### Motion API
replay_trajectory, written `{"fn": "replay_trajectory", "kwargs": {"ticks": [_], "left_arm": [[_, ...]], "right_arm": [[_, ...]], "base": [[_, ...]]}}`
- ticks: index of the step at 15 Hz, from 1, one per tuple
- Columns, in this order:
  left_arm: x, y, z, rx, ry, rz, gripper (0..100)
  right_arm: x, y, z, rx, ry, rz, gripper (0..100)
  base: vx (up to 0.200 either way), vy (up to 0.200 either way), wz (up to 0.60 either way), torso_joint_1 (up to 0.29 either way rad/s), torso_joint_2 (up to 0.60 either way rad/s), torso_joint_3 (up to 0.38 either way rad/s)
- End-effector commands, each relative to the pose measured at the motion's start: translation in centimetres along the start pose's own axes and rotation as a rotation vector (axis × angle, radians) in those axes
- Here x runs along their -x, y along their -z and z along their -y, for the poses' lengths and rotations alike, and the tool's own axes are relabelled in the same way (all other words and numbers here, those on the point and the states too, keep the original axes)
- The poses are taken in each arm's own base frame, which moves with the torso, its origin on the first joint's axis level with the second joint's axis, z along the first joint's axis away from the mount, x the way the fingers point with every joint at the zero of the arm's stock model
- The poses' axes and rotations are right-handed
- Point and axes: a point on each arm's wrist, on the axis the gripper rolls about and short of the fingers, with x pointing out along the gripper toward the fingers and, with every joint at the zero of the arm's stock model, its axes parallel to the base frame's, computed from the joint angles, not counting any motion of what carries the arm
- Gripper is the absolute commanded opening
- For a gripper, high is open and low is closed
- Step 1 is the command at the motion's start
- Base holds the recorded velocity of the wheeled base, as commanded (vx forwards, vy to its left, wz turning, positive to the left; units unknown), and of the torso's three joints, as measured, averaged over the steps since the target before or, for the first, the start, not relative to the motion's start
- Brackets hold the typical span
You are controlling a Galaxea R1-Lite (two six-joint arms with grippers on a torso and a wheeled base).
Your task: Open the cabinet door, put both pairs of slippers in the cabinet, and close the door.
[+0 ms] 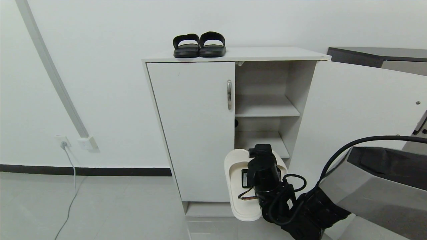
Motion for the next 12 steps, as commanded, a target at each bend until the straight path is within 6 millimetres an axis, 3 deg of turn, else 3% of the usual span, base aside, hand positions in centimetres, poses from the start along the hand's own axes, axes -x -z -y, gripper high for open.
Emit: {"fn": "replay_trajectory", "kwargs": {"ticks": [1, 3, 12], "left_arm": [[0.0, 0.0, 0.0, 0.0, 0.0, -0.003, 0], [0.0, 0.0, 0.0, 0.0, 0.0, -0.003, 0], [0.0, 0.0, 0.0, 0.002, 0.0, -0.003, 0]], "right_arm": [[-0.3, 0.3, -0.1, 0.001, 0.004, -0.003, 0], [-0.4, 0.4, 0.0, 0.003, 0.008, -0.006, 0], [-0.8, 1.8, -0.3, 0.026, 0.005, -0.028, 0]], "base": [[0.0, -0.2, 0.0, -0.007, 0.0, 0.002], [0.0, -0.2, 0.0, 0.005, 0.0, 0.002], [0.0, 0.0, 0.0, 0.0, 0.0, 0.0]]}}
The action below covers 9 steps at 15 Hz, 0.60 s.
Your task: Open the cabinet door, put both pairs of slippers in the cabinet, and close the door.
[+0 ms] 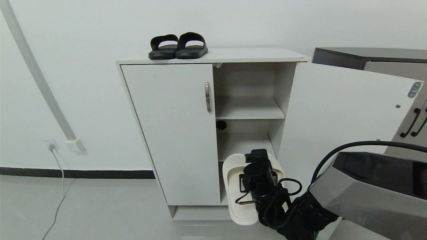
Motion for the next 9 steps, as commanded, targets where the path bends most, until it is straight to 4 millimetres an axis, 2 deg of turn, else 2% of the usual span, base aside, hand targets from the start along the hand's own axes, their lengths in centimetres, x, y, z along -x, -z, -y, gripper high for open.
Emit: {"fn": "replay_trajectory", "kwargs": {"ticks": [1, 9], "left_arm": [[-0.02, 0.01, 0.0, 0.0, 0.001, -0.003, 0], [-0.02, 0.01, 0.0, 0.001, 0.001, -0.003, 0]], "right_arm": [[0.23, 0.23, -0.29, 0.006, -0.009, -0.003, 0], [0.21, 0.69, -0.62, 0.007, -0.017, -0.001, 0]], "base": [[0.0, 0.0, 0.0, 0.0, 0.0, 0.0], [0.0, 0.0, 0.0, 0.0, 0.0, 0.0]]}}
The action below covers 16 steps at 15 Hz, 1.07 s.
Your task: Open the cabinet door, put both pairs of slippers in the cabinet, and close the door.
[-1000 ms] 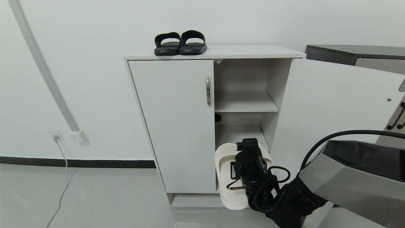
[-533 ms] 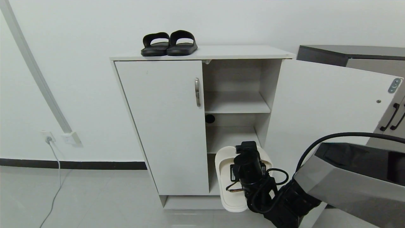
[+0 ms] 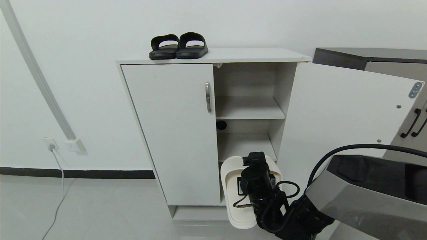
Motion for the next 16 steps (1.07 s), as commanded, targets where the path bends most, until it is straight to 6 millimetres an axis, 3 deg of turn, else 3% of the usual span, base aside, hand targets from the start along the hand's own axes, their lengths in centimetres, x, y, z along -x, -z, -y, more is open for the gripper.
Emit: {"fn": "replay_trajectory", "kwargs": {"ticks": [1, 6, 14, 16], "left_arm": [[0.0, 0.0, 0.0, 0.0, 0.0, -0.002, 0], [0.0, 0.0, 0.0, 0.0, 0.0, -0.002, 0], [0.0, 0.0, 0.0, 0.0, 0.0, -0.002, 0], [0.0, 0.0, 0.0, -0.001, 0.0, -0.002, 0]], "right_arm": [[0.0, 0.1, -0.1, 0.002, -0.001, -0.002, 0], [-0.2, 0.4, -0.2, 0.003, -0.002, 0.003, 0], [-0.4, 0.4, -0.3, -0.007, 0.0, 0.011, 0], [-0.9, 1.2, -0.3, -0.002, 0.006, 0.007, 0]], "base": [[0.0, 0.0, 0.0, 0.0, 0.0, 0.0], [0.0, 0.0, 0.0, 0.0, 0.0, -0.04], [0.0, 0.0, 0.0, 0.002, 0.0, -0.188], [0.0, 0.0, 0.0, 0.002, 0.0, -0.203]]}}
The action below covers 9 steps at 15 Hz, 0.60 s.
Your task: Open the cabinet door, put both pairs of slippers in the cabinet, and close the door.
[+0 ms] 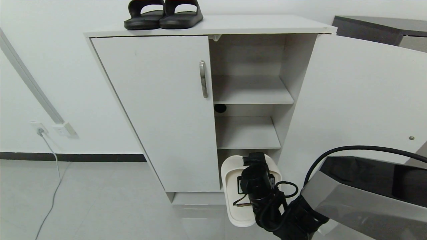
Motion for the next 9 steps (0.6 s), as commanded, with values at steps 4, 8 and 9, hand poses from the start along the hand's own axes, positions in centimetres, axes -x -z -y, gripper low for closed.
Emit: {"fn": "replay_trajectory", "kwargs": {"ticks": [4, 8, 9], "left_arm": [[0.0, 0.0, 0.0, 0.001, 0.0, 0.0, 0], [0.0, 0.0, 0.0, 0.001, 0.0, 0.0, 0], [0.0, 0.0, 0.0, 0.001, 0.0, -0.001, 0]], "right_arm": [[-1.6, 1.0, 0.4, 0.001, 0.026, 0.002, 0], [-2.8, 0.7, 0.9, -0.006, 0.03, 0.12, 0], [-2.9, 0.6, 0.9, 0.006, 0.027, 0.172, 0]], "base": [[0.0, 0.0, 0.0, 0.002, 0.0, -0.195], [0.0, 0.0, 0.0, 0.001, 0.0, -0.076], [0.0, 0.0, 0.0, 0.0, 0.0, 0.0]]}}
